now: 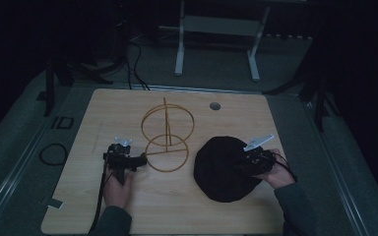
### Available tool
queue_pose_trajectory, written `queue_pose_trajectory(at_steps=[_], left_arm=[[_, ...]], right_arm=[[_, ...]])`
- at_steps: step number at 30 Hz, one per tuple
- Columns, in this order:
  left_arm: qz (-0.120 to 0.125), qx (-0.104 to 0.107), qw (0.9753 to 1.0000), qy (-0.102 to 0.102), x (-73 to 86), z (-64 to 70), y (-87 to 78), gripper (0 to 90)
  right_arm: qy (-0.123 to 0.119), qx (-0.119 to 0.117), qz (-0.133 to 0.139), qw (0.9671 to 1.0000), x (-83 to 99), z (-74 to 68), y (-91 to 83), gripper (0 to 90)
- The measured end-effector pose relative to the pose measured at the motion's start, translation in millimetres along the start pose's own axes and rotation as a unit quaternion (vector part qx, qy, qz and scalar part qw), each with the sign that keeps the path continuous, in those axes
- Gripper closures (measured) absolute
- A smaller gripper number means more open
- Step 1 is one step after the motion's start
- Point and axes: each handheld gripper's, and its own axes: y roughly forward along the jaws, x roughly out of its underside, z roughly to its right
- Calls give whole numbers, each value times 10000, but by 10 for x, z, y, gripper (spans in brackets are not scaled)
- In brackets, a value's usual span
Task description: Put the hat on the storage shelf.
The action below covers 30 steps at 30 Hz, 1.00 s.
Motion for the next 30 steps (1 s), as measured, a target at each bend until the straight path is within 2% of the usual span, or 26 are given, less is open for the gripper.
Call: queue_pose_trajectory(at_steps=[3,4,5,6,10,17,18,23,30], left_arm=[[-2,0,10000,1,0,1,0,7],[-2,0,10000,1,0,1,0,7],[-2,-1,10000,1,0,1,0,7],[-2,0,10000,2,0,1,0,7],[-1,-1,10000,2,0,2,0,7],[-2,0,10000,2,0,1,0,7],[-2,-1,10000,3,0,2,0,6],[-1,1,10000,3,0,2,0,6],[-4,2,10000,6,-1,3,0,7]], right_arm=[[75,67,-101,9999,1,11,20,734],[75,67,-101,9999,1,11,20,734],[228,56,-78,9997,0,32,24,820],[274,61,-44,9996,1,43,21,839],[433,6,23,9991,5,52,3,860],[685,-152,300,9971,12,79,-72,868],[778,-217,420,9958,12,90,-110,869],[825,-424,713,9931,3,117,-221,871],[955,-543,1053,9883,-27,150,-359,874]])
